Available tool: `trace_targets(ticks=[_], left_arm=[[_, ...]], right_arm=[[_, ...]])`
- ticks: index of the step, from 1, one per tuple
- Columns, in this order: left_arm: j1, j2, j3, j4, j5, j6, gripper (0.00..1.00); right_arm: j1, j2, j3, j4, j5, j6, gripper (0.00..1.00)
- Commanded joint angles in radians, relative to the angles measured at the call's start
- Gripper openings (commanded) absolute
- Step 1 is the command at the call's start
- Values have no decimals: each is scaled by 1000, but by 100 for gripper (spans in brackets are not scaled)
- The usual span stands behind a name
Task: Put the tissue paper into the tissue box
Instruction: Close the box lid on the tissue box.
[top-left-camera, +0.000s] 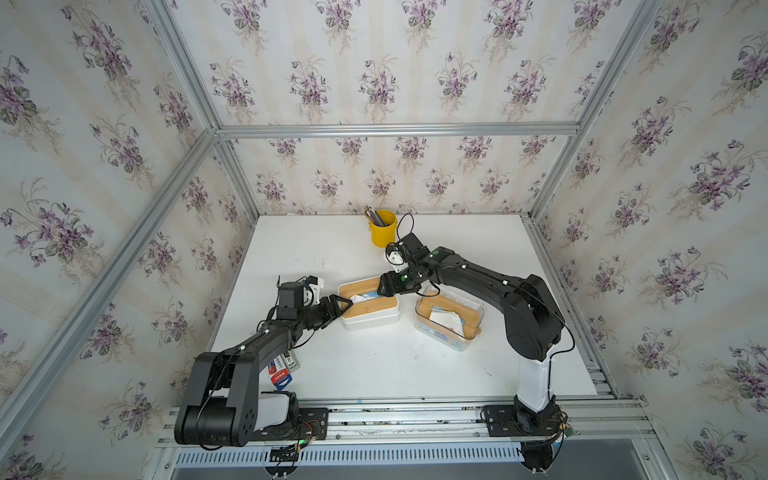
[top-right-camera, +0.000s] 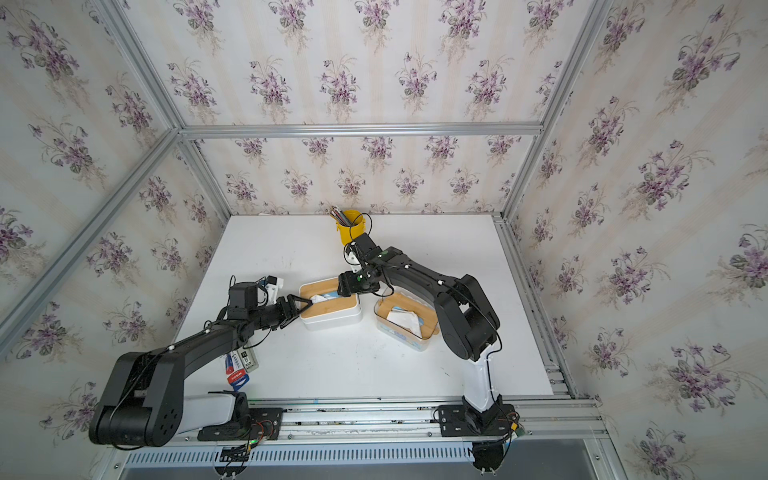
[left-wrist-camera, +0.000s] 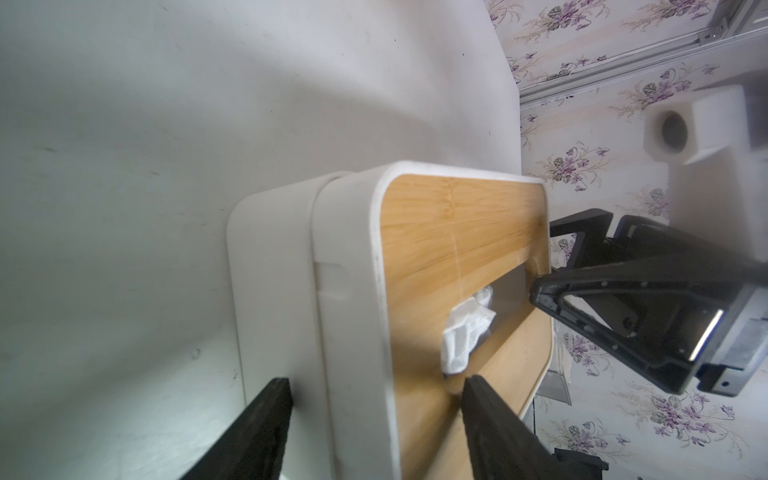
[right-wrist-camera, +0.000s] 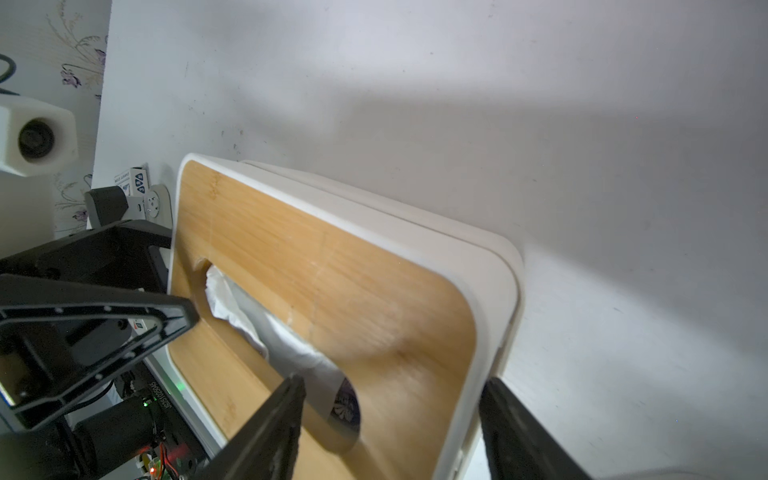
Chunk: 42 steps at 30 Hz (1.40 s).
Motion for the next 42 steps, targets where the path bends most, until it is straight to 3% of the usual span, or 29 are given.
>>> trace_targets(ticks=[1,9,20,25,32,37,42], left_arm=[[-2,0,13,-12,4,16,70],[-9,6,16,-23,0,29,71],[-28,21,22,-29,-1,32,72],[-30,19,26,-40,-6,39,72],[-28,10,54,-85,-9,63,77],[-28,-24,76,-145,-25,87,81],[-24,-40,88,-193,-55,117,83]], right_arm=[[2,-14,-17,-14,-22,7,67],[5,-11,-68,34,-90,26,51],[2,-3,-105,44,-99,49,42],[2,0,-80,13,-44,30,47],[-4,-17,-14,-46,-18,-25,65],[-26,-46,-34,-69,-1,-64,66],[-41,-37,-36,-80,23,-91,55]])
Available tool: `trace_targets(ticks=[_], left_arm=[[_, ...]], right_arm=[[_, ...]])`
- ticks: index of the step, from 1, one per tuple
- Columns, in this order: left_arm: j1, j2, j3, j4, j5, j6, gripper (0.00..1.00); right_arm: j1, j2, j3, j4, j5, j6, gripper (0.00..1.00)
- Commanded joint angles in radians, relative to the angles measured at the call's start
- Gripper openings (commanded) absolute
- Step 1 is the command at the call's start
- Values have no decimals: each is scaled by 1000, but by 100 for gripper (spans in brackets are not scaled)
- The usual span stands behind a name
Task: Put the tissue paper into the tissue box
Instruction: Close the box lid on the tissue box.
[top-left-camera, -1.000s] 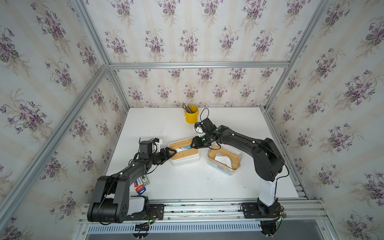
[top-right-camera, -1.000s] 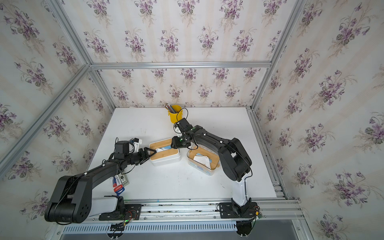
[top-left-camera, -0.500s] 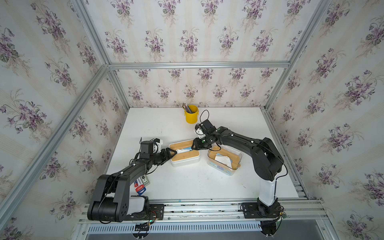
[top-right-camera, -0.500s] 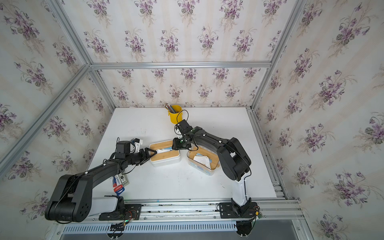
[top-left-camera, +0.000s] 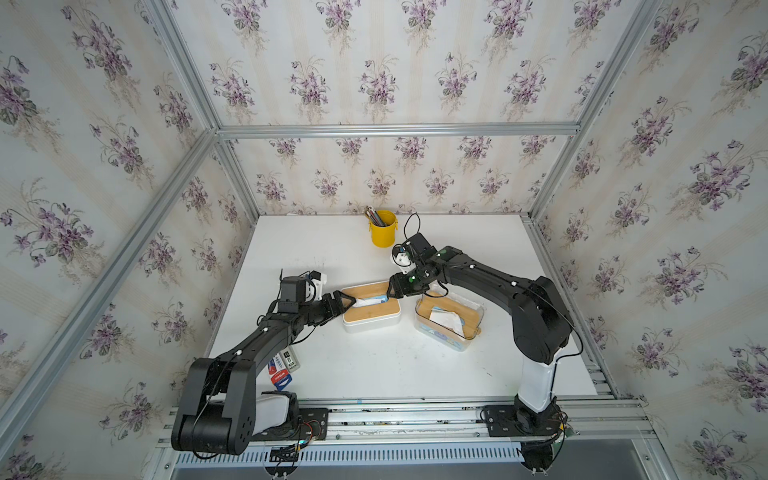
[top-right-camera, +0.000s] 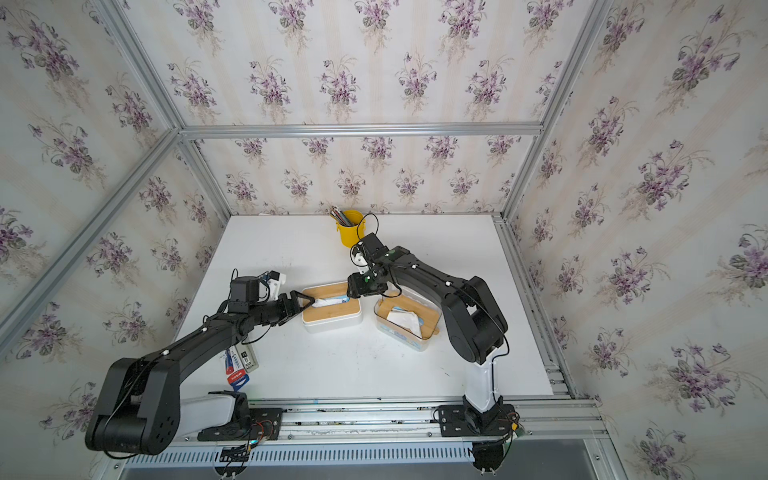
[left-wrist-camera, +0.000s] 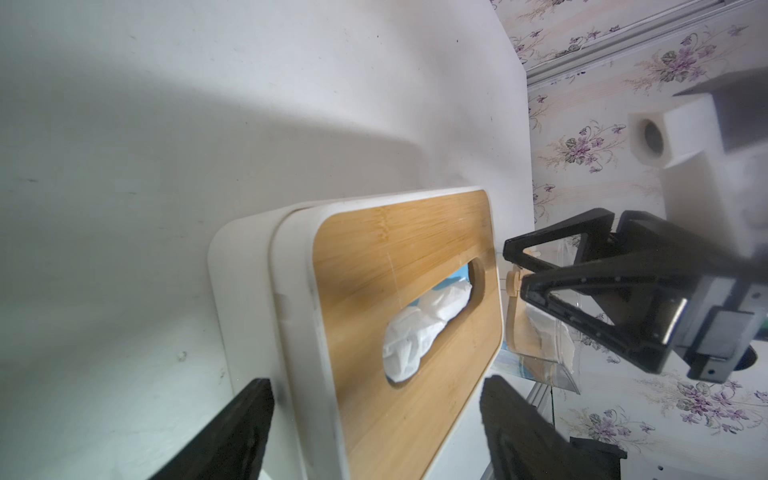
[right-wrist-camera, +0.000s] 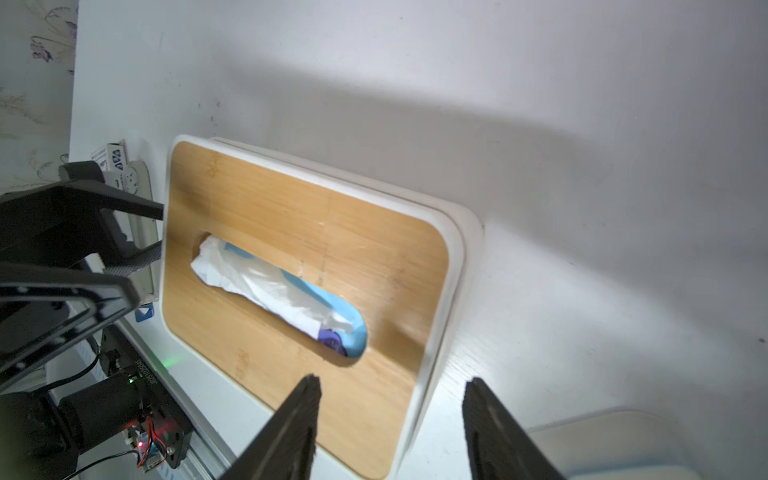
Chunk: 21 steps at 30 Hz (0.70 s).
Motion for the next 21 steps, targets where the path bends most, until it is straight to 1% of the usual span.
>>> trace_targets(ticks=[1,6,9,13,17,21], left_arm=[[4,-2,8,-43,-26,40,83],[13,17,7,-54,-67,55,81],[20,17,0,-47,-67,54,78],[26,23,-8,-43,-77,55,75],[32,52,-19,-35,-89,68,73],[34,71,-22,-18,-70,64,73]], right_arm=[[0,14,3,-21,18,-37,53],[0,69,32,-20,19,-50,43],[1,84,39,-23,30,-57,40],[0,77,43,-29,54,-70,40],[1,23,50,-13,89,-120,46],[16,-23,44,15,100,-182,48]])
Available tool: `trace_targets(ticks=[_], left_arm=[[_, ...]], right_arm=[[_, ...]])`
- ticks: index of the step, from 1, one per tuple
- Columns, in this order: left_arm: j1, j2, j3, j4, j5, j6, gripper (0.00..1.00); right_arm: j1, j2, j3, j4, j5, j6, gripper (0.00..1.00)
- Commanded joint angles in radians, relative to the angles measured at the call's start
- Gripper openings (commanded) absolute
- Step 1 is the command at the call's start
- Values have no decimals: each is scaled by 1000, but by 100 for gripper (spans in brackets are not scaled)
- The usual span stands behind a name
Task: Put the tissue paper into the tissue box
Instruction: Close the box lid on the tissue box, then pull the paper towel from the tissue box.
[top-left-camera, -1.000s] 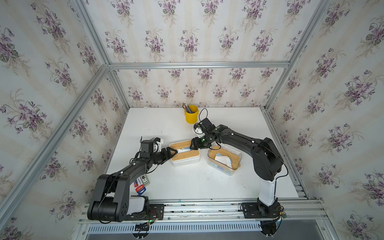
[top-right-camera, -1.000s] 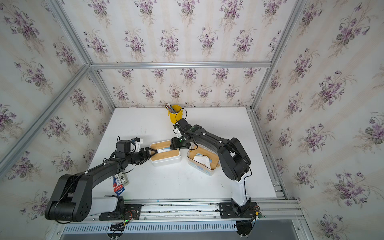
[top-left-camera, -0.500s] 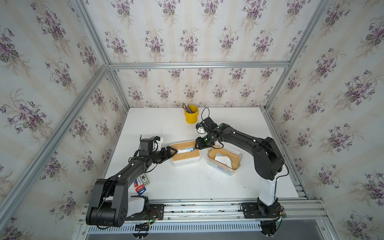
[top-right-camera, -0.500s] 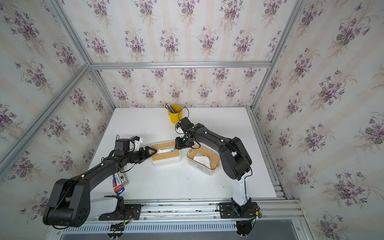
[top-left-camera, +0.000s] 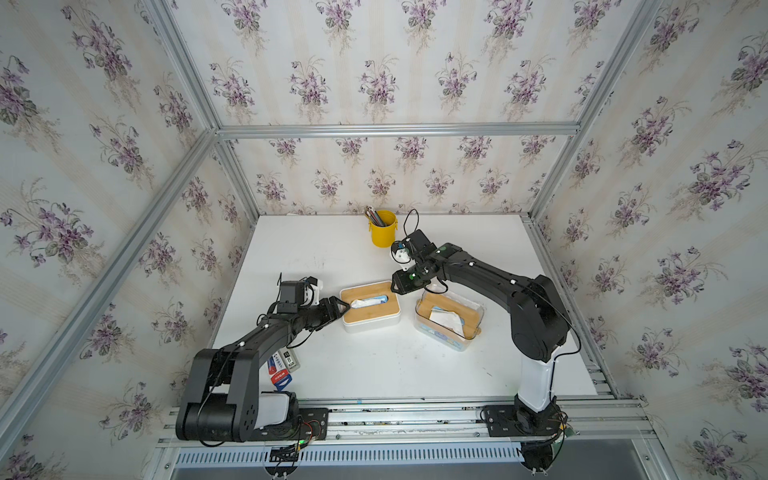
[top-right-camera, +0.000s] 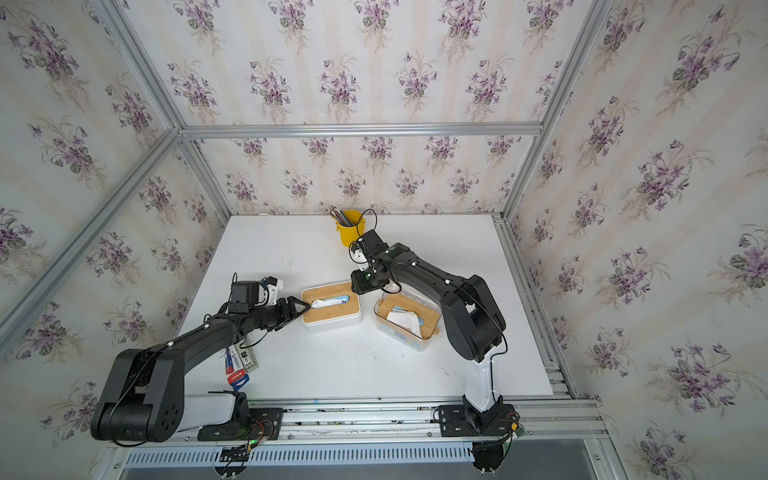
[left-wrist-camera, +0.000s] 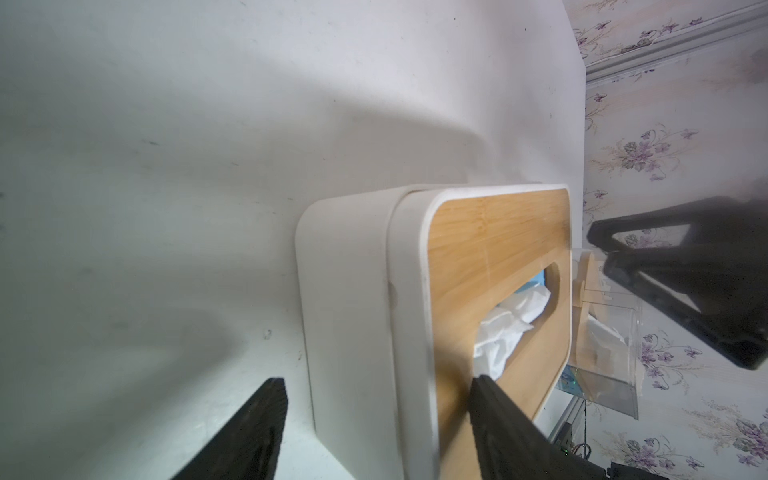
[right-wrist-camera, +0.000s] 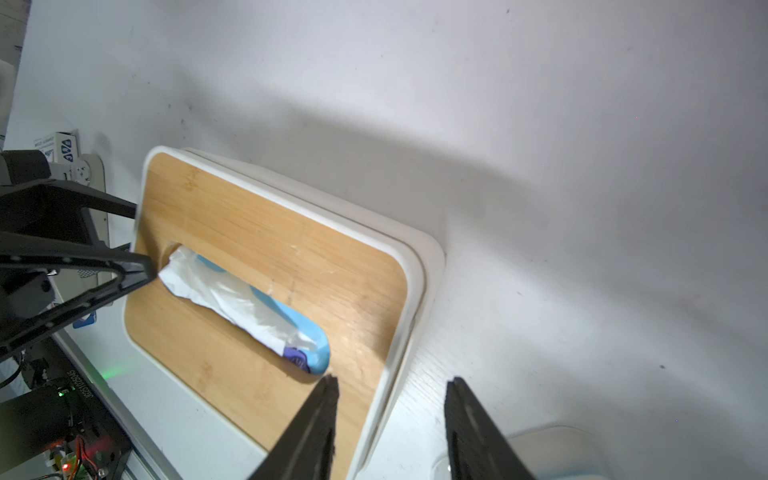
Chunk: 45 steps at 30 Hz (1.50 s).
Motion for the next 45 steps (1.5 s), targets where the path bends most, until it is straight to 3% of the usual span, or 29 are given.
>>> trace_targets(ticks=[1,7,14,20,45], left_arm=[[0,-1,-1,6,-3,7,73],[1,-95,27,-55,-7,12,81],[6,-209,68,-175,-112,53,88],[17,-267,69,-233,-160,88,91],[26,-242,68,-227,-121,99,92]], right_arm=[[22,-31,-3,36,22,-78,48],[137,-43,-23,119,31,-205,48],[207,28,40,124,74,-273,48],[215,75,75,127,77,-286,45],[216,166,120,124,53,-285,26]])
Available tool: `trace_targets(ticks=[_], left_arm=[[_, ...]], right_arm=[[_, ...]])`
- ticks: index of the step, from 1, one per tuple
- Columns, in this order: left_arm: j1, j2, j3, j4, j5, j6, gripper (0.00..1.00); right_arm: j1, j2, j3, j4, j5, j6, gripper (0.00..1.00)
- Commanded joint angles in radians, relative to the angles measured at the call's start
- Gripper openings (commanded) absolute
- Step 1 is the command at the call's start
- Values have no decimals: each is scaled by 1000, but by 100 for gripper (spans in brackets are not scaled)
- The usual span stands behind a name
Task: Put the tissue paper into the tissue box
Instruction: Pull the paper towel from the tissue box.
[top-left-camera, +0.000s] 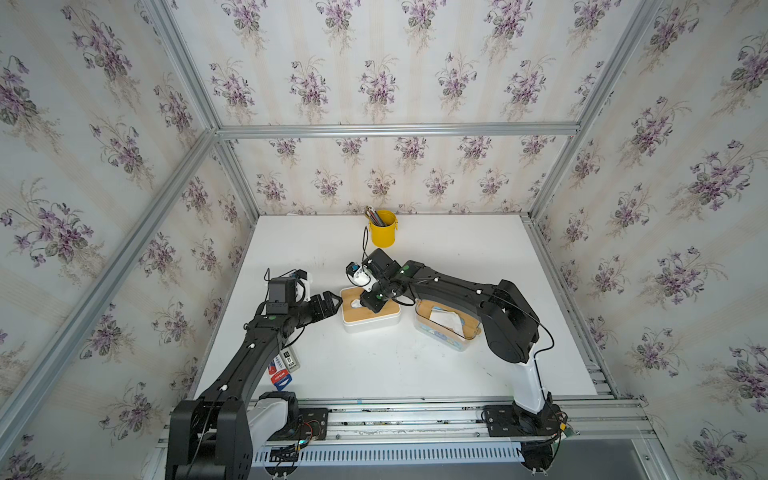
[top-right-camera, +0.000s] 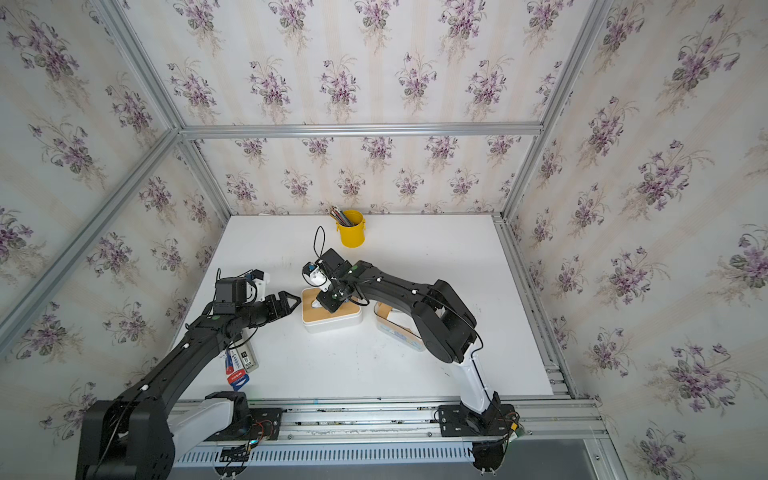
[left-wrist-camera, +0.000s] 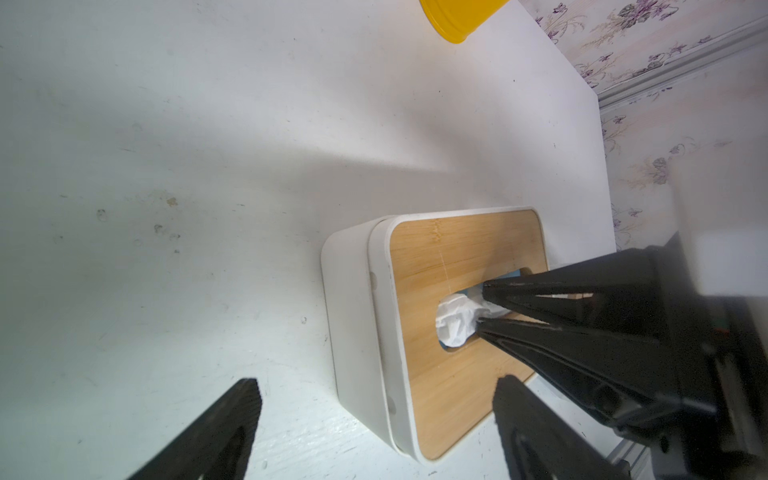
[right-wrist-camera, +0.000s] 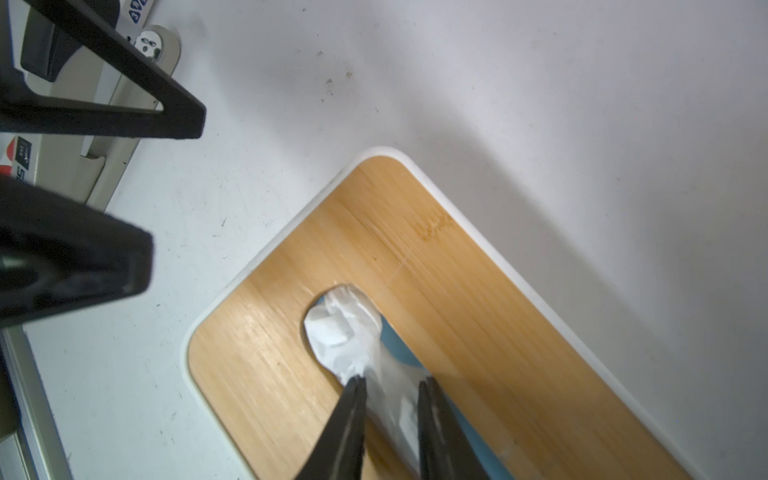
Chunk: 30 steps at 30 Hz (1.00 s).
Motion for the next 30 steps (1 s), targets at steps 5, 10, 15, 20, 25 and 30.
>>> trace_targets(ticks=[5,10,15,20,25,30], left_arm=[[0,3,4,9,12,16,92],[-1,3,2,10,15,18,92],[1,13,2,10,23,24,92],[0,24,-8,29,56,23,92],[-3,63,-12,45,83,28,91],[-7,91,-27,71,101,28,91]], right_arm=[[0,10,8,4,-21,-9,22],[-2,13,8,3,-29,-17,12],[0,5,8,9,-26,-21,0],[0,-29,2,27,-34,-16,0],[-2,-45,4,43,-37,-15,0],[-2,-38,23,30,-35,-18,0]])
